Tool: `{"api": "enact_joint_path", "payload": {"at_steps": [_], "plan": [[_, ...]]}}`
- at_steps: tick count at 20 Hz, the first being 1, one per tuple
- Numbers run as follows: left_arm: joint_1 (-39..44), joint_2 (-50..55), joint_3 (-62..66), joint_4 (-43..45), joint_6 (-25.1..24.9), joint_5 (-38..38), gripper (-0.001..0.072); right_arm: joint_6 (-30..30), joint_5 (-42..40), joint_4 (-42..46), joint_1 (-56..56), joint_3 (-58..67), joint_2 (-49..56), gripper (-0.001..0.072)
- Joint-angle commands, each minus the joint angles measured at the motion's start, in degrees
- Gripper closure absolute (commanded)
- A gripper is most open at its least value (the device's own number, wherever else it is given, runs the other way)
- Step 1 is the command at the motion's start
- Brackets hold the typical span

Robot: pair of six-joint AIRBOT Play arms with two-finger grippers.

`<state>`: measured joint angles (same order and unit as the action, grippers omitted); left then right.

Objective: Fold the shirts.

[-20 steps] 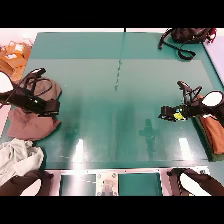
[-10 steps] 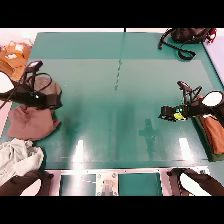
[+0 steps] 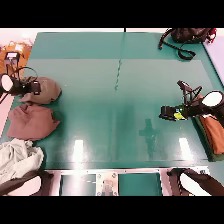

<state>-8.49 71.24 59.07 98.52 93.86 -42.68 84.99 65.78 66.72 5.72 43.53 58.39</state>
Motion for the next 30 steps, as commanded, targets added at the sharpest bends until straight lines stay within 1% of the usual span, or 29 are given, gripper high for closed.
{"api": "enact_joint_path", "payload": {"at_steps": [1,3,4,5,6,7,9,10,12,13,15,19,21,24,26,27,28,29,30], "plan": [[-6.0,11.0,0.5,0.7,-0.2,10.6,0.0031,0.0,-0.4,-0.3,0.0,-0.1,0.0,0.0696],[-6.3,16.3,1.8,-0.7,-2.4,11.4,0.0042,0.0,-0.5,-0.3,0.0,-0.1,0.0,0.0696],[-6.3,18.3,2.4,-2.3,-4.1,11.4,0.0154,0.0,-0.5,-0.3,0.0,-0.1,0.0,0.0696],[-6.3,19.5,2.9,-3.7,-5.4,11.4,0.0299,0.0,-0.4,-0.3,0.0,-0.1,0.0,0.0696],[-6.3,20.0,3.6,-4.5,-6.0,10.9,0.0556,0.0,-0.4,-0.3,0.0,-0.1,0.0,0.0696],[-6.3,19.8,4.4,-4.5,-6.1,9.7,0.0673,0.0,-0.4,-0.3,0.0,-0.1,0.0,0.0696],[-6.3,19.6,9.2,-5.5,-7.6,1.4,0.0678,0.0,-0.3,-0.3,0.0,-0.1,0.0,0.0696],[-6.2,19.3,12.5,-7.8,-8.8,-3.8,0.0678,0.0,0.2,-0.3,0.0,-0.1,0.0,0.0696],[-5.0,17.1,19.4,-15.1,-13.4,-12.3,0.0679,0.0,1.0,-0.3,0.0,-0.1,0.0,0.0696],[-3.5,15.3,22.6,-18.5,-14.7,-14.9,0.0679,0.0,1.2,-0.3,0.0,0.0,0.0,0.0697],[1.0,10.4,28.2,-24.6,-14.9,-16.8,0.0679,0.0,1.3,-0.3,0.0,0.0,0.0,0.0697],[13.8,3.2,36.3,-34.6,-14.8,-17.0,0.0678,0.0,1.3,-0.3,0.0,0.0,0.0,0.0697],[20.4,2.7,37.2,-38.3,-14.2,-17.4,0.0679,0.0,1.3,-0.3,0.0,0.0,0.0,0.0696],[29.9,6.0,37.0,-38.6,-11.4,-20.8,0.0678,0.0,1.1,-0.3,0.0,0.0,0.0,0.0696],[35.5,9.9,36.2,-38.7,-11.3,-21.8,0.0676,0.0,1.1,-0.3,0.0,0.0,0.0,0.0695],[38.0,12.3,35.4,-38.7,-10.9,-21.8,0.0648,0.0,1.1,-0.3,0.0,0.0,0.0,0.0682],[39.9,14.5,34.9,-38.8,-10.5,-22.1,0.0305,0.0,1.1,-0.3,0.0,0.0,0.0,0.0563],[41.0,16.7,34.9,-38.8,-8.7,-23.2,0.0035,0.1,1.1,-0.3,0.0,0.0,0.0,0.0412],[41.4,18.4,34.9,-39.1,-7.9,-24.9,0.0020,0.0,1.1,-0.3,0.0,0.0,0.0,0.0338]]}}
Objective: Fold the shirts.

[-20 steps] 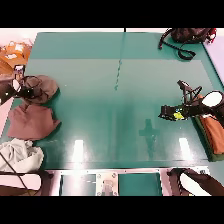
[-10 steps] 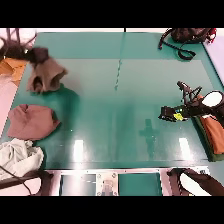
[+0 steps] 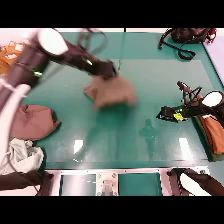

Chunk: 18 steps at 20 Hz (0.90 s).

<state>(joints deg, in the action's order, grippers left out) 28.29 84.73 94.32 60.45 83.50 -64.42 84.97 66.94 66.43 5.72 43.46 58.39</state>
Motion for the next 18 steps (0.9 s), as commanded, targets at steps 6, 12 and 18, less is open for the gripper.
{"api": "enact_joint_path", "payload": {"at_steps": [6,12,18], "plan": [[-8.2,5.7,1.3,0.3,2.4,-10.4,0.0021,0.5,-0.1,-1.0,1.0,2.8,0.1,0.0189],[-18.8,7.4,-12.3,0.6,1.4,3.2,0.0021,-0.2,-4.0,-11.0,-0.3,1.0,6.3,0.0189],[-18.7,16.2,-17.1,-17.9,-10.5,9.1,0.0157,-2.3,-12.5,-18.1,-6.5,2.1,17.1,0.0189]]}}
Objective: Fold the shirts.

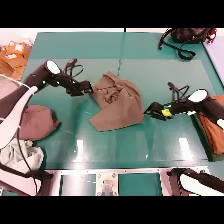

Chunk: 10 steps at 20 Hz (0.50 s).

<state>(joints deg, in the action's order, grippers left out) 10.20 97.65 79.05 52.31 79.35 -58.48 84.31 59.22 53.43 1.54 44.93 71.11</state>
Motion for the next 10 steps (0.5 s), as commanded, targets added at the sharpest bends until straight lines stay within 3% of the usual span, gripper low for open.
{"api": "enact_joint_path", "payload": {"at_steps": [1,5,6,7,8,9,10], "plan": [[-0.6,4.2,-1.9,-11.7,-8.6,3.0,0.0230,-2.1,-6.1,-6.3,-2.7,1.4,6.2,0.0189],[-0.5,6.4,-1.9,-12.0,-9.0,-1.2,0.0244,-2.3,-5.8,-6.9,-2.9,4.5,12.5,0.0229],[-0.5,6.5,-1.9,-12.0,-9.0,-1.0,0.0505,-2.3,-5.8,-6.9,-2.9,4.7,13.1,0.0272],[-0.5,6.4,-1.8,-12.3,-9.4,-0.3,0.0674,-2.6,-5.7,-6.9,-2.9,4.7,13.3,0.0422],[-0.5,6.4,-1.8,-12.5,-9.3,0.5,0.0678,-3.3,-5.6,-6.9,-2.9,4.7,13.3,0.0597],[-0.5,6.4,-1.3,-12.5,-9.3,0.6,0.0678,-4.5,-4.9,-6.9,-2.9,4.9,13.3,0.0696],[-0.7,6.1,-0.4,-12.4,-9.3,0.0,0.0679,-5.4,-3.7,-6.9,-2.7,5.5,13.3,0.0696]]}}
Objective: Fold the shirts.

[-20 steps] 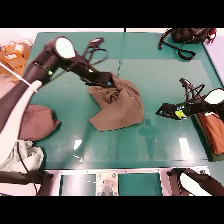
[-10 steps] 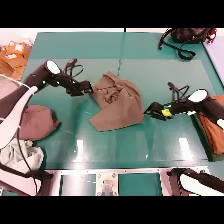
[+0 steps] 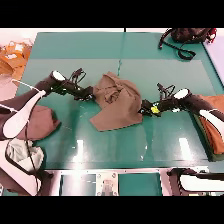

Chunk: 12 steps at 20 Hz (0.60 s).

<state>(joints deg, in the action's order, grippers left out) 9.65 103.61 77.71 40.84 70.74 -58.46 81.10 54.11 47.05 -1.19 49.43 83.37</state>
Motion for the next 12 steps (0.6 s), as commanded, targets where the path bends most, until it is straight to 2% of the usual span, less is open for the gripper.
{"api": "enact_joint_path", "payload": {"at_steps": [1,4,6,12], "plan": [[-0.3,-0.6,2.0,0.1,-0.7,-1.0,0.0679,-2.6,3.9,-0.5,0.5,2.2,1.0,0.0696],[-0.9,-6.9,5.6,9.8,3.7,-4.6,0.0680,-2.7,13.3,-0.7,3.4,8.5,-1.7,0.0697],[-1.3,-13.7,8.7,11.3,4.4,-8.5,0.0679,-2.8,17.8,-3.3,5.3,13.7,-6.6,0.0697],[-1.3,-37.6,21.8,11.9,7.3,-9.9,0.0679,-2.1,17.2,-8.3,10.0,28.2,-29.3,0.0697]]}}
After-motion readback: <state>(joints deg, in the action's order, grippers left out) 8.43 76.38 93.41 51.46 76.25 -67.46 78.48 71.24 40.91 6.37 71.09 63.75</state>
